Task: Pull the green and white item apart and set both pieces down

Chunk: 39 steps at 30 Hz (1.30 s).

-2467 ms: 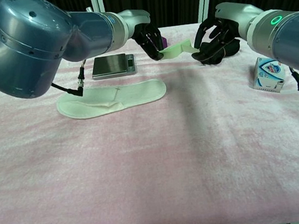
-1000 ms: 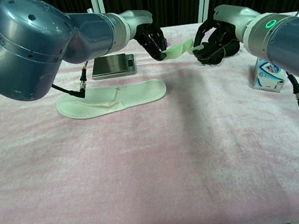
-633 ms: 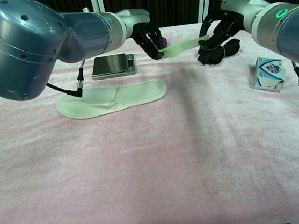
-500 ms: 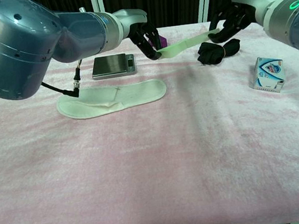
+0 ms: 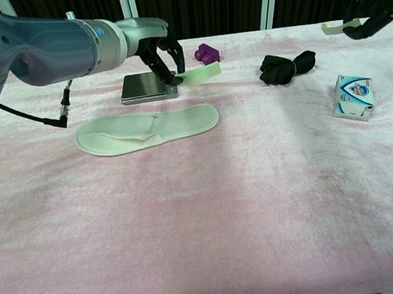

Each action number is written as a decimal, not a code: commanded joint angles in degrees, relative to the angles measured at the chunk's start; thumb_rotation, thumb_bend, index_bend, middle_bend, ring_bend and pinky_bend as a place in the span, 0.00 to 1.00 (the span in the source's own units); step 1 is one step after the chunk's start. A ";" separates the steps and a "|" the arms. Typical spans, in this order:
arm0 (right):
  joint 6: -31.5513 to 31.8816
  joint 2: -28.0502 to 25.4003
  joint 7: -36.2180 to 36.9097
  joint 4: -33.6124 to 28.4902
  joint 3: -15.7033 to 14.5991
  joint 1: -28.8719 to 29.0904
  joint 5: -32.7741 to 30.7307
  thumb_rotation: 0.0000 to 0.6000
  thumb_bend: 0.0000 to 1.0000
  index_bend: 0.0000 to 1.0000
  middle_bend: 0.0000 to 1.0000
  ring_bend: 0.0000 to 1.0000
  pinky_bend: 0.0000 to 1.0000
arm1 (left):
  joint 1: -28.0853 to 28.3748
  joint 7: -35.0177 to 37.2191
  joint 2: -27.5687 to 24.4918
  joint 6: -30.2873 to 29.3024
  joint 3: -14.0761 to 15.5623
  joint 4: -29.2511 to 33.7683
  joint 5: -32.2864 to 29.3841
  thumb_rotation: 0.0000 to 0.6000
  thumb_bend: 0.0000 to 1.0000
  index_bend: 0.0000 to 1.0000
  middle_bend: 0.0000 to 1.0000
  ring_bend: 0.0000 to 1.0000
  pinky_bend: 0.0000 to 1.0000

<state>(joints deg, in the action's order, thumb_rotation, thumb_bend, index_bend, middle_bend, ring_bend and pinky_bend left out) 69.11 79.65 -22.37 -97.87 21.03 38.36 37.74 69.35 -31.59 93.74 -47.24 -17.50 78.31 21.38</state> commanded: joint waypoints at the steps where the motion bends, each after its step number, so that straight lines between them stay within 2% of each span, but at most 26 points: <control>1: -1.94 -1.18 1.81 -1.76 -2.19 -1.83 1.56 1.00 0.53 0.81 0.13 0.17 0.21 | -1.44 -0.73 -2.51 0.02 2.16 3.10 1.00 1.00 0.50 0.69 0.24 0.00 0.00; 8: -2.76 1.28 4.43 -3.12 -5.75 -3.50 5.15 1.00 0.53 0.81 0.13 0.17 0.21 | -3.31 -2.16 -6.49 -1.07 6.31 8.83 2.78 1.00 0.50 0.69 0.23 0.00 0.00; 12: -2.60 5.79 4.88 -1.61 -7.85 -3.73 6.40 1.00 0.53 0.81 0.13 0.17 0.21 | -4.78 -2.28 -8.24 -1.78 8.80 12.12 3.21 1.00 0.50 0.69 0.23 0.00 0.00; 16: -1.82 8.68 4.54 -0.06 -8.60 -3.83 6.58 1.00 0.53 0.81 0.13 0.17 0.21 | -5.60 -2.43 -8.73 -2.39 10.38 13.40 4.41 1.00 0.50 0.69 0.23 0.00 0.00; 22: -1.23 12.82 3.83 2.68 -9.72 -3.81 7.27 1.00 0.51 0.81 0.13 0.17 0.21 | -6.54 -2.97 -7.37 -2.98 12.89 11.98 6.42 1.00 0.50 0.69 0.24 0.00 0.00; 28: -1.28 16.59 3.68 6.98 -9.74 -3.62 7.69 1.00 0.49 0.79 0.12 0.15 0.20 | -7.98 -0.37 -4.11 -1.98 13.38 7.34 8.85 1.00 0.50 0.69 0.23 0.00 0.00; 31: -1.49 17.40 3.22 8.44 -10.10 -3.65 8.23 1.00 0.45 0.72 0.11 0.13 0.19 | -8.59 0.65 -2.41 -0.60 14.04 4.89 10.23 1.00 0.49 0.67 0.22 0.00 0.00; 33: -1.82 17.44 3.04 8.67 -10.25 -3.73 8.12 1.00 0.42 0.62 0.10 0.12 0.19 | -8.82 1.14 -1.75 0.11 14.23 4.01 10.65 1.00 0.46 0.64 0.21 0.00 0.00; 34: -2.15 17.35 2.87 8.69 -10.28 -3.76 7.89 1.00 0.39 0.55 0.09 0.10 0.19 | -8.95 1.49 -1.37 0.54 14.28 3.41 10.91 1.00 0.42 0.60 0.21 0.00 0.00; 37: -3.40 16.59 1.90 7.86 -10.18 -3.81 5.97 1.00 0.32 0.34 0.06 0.07 0.18 | -9.34 2.63 -0.39 1.67 14.17 1.76 11.45 1.00 0.27 0.41 0.15 0.00 0.00; 38: -3.67 16.27 1.28 7.50 -10.20 -3.74 5.41 1.00 0.30 0.29 0.04 0.06 0.18 | -9.43 2.95 -0.28 2.10 14.12 1.48 11.44 1.00 0.22 0.32 0.12 0.00 0.00; 39: -4.03 15.84 0.56 7.04 -10.30 -3.64 4.86 1.00 0.27 0.21 0.02 0.05 0.17 | -9.47 3.20 -0.31 2.52 14.04 1.37 11.29 1.00 0.20 0.26 0.11 0.00 0.00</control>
<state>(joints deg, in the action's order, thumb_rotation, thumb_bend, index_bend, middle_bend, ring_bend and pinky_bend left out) 65.69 96.10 -20.92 -90.19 10.78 34.63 43.32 60.06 -28.80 93.24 -45.19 -3.39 79.96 32.66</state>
